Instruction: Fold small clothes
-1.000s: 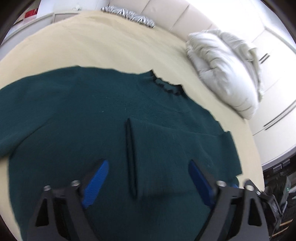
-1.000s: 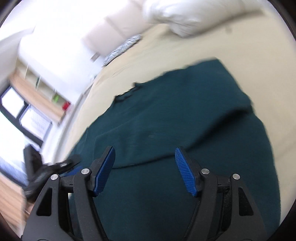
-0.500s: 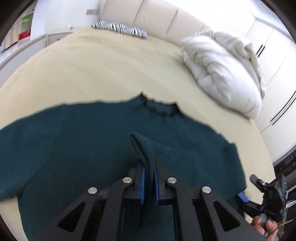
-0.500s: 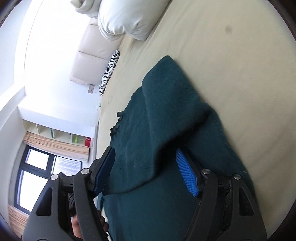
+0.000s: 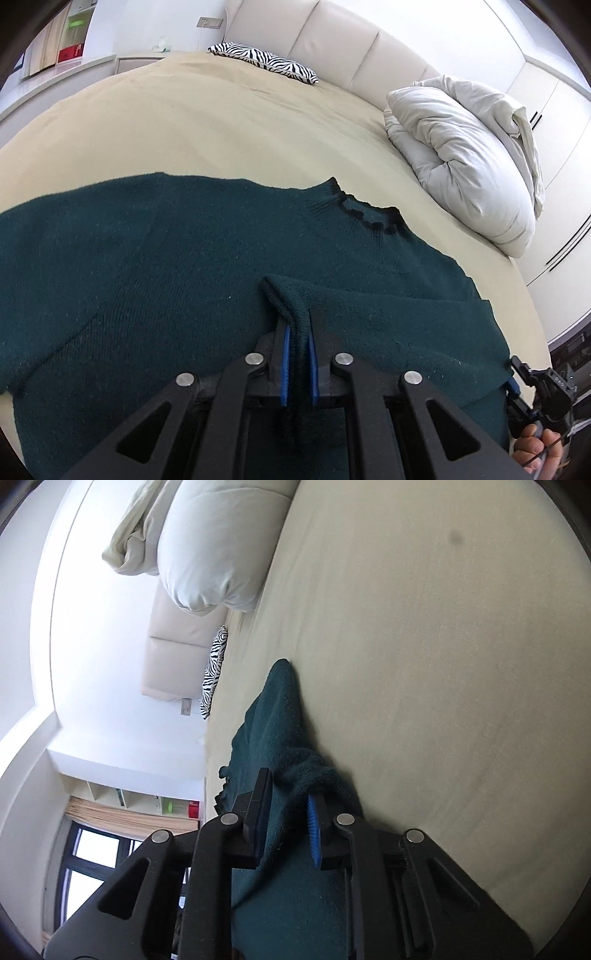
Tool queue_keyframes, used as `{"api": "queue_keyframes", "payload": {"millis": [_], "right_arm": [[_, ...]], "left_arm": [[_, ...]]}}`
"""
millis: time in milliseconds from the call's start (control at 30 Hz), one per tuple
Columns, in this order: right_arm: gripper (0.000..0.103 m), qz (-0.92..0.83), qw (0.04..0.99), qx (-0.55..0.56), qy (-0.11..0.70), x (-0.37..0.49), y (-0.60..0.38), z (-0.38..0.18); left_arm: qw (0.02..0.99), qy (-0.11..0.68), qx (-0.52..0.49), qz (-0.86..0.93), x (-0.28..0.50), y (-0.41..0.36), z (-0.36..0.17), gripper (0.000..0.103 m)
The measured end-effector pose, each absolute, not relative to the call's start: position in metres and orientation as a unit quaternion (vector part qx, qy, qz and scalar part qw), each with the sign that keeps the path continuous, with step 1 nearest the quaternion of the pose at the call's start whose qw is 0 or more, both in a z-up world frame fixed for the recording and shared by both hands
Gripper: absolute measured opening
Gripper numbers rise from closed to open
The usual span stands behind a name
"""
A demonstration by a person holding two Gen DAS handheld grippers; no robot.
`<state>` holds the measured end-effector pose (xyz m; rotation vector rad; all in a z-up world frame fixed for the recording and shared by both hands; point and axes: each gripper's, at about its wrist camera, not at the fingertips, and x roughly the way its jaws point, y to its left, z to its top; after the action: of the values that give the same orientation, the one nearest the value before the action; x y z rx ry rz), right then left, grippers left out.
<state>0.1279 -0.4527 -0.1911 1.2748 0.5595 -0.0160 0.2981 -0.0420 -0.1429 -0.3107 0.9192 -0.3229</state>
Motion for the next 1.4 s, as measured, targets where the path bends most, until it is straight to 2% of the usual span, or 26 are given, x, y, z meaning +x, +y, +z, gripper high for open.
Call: {"api": "queue_keyframes", "payload": {"millis": [33, 100, 133, 167, 367, 600, 700, 733, 767, 800, 867, 967, 1067, 1233, 1267, 1400], "right_arm": [[0.019, -0.007, 0.768, 0.584, 0.263, 0.126, -0.450, -0.189], [0.029, 0.005, 0.770, 0.575, 0.275, 0.121, -0.443, -0.176], [0.039, 0.008, 0.779, 0.560, 0.282, 0.112, -0.443, -0.167], [0.041, 0.004, 0.791, 0.539, 0.289, 0.108, -0.441, -0.155], [0.042, -0.034, 0.860, 0.399, 0.316, 0.133, -0.448, -0.103], [0.042, -0.068, 0.848, 0.333, 0.407, 0.217, -0.470, -0.134], [0.040, -0.070, 0.850, 0.327, 0.407, 0.234, -0.470, -0.144], [0.036, -0.068, 0.853, 0.319, 0.408, 0.237, -0.468, -0.143], [0.019, -0.065, 0.854, 0.312, 0.411, 0.242, -0.465, -0.144], [0.012, -0.067, 0.856, 0.301, 0.415, 0.245, -0.462, -0.143], [0.007, -0.071, 0.864, 0.281, 0.413, 0.245, -0.458, -0.139], [0.006, -0.089, 0.867, 0.281, 0.402, 0.244, -0.460, -0.142], [0.004, -0.085, 0.864, 0.301, 0.395, 0.240, -0.470, -0.158], [0.006, -0.086, 0.864, 0.294, 0.400, 0.240, -0.467, -0.153], [0.013, -0.097, 0.863, 0.293, 0.400, 0.235, -0.468, -0.147], [0.015, -0.091, 0.886, 0.270, 0.366, 0.199, -0.448, -0.111]], "left_arm": [[0.872, 0.439, -0.151, -0.157, 0.298, -0.041, -0.143, 0.010], [0.872, 0.434, -0.155, -0.162, 0.297, -0.039, -0.141, 0.009], [0.874, 0.433, -0.151, -0.162, 0.298, -0.041, -0.141, 0.009], [0.875, 0.432, -0.148, -0.162, 0.299, -0.042, -0.141, 0.009], [0.886, 0.415, -0.127, -0.160, 0.300, -0.049, -0.135, 0.009], [0.881, 0.421, -0.140, -0.163, 0.304, -0.045, -0.144, 0.009], [0.886, 0.414, -0.133, -0.163, 0.306, -0.046, -0.138, 0.009], [0.888, 0.409, -0.131, -0.163, 0.307, -0.045, -0.134, 0.009], [0.891, 0.404, -0.129, -0.163, 0.307, -0.045, -0.132, 0.009], [0.892, 0.402, -0.128, -0.163, 0.307, -0.045, -0.130, 0.009], [0.893, 0.401, -0.121, -0.161, 0.308, -0.046, -0.131, 0.009], [0.887, 0.420, -0.120, -0.153, 0.307, -0.048, -0.152, 0.010], [0.887, 0.418, -0.127, -0.151, 0.304, -0.045, -0.152, 0.012], [0.878, 0.423, -0.153, -0.162, 0.306, -0.036, -0.157, 0.013], [0.877, 0.423, -0.157, -0.164, 0.306, -0.036, -0.157, 0.013], [0.878, 0.421, -0.156, -0.164, 0.304, -0.036, -0.156, 0.014]]}}
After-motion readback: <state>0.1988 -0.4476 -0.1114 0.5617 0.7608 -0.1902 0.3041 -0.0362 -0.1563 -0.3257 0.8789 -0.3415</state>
